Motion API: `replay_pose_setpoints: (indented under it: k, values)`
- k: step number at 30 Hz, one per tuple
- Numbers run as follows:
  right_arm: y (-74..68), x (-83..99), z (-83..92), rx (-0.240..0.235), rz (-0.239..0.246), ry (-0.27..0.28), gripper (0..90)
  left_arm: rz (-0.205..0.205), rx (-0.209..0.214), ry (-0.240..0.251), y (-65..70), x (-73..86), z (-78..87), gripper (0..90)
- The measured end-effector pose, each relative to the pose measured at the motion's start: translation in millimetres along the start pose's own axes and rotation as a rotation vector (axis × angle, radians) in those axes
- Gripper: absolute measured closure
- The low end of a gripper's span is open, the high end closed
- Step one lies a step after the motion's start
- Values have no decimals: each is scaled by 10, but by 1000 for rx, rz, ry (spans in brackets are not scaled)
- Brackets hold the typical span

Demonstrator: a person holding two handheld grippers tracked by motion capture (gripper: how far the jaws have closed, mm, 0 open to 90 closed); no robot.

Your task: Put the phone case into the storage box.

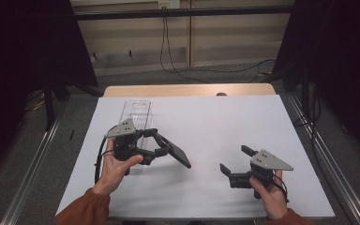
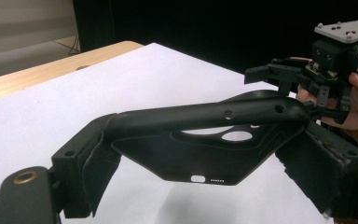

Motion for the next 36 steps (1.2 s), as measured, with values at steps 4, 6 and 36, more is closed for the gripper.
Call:
replay_pose_setpoints:
  k: [4,6,36]
  values:
    - [47,20,76,38,-3,11,2,4,-13,-3,-26,-2,32,147]
    - [68,32,120,62,1,13,3,7,-23,-1,-37,-7,48,148]
    - [325,197,513,165,-51,59,0,45,-145,11,-205,-192,306,147]
Point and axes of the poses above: each handheld gripper's, and its own axes: z roughly backward along the jaws, x roughly out of its underside, y roughly to its right, the point moved 3 cm from there along -z, roughly forward along the jaws, and after that the axes turned 4 degrees about -z, right-handed, at the moved point
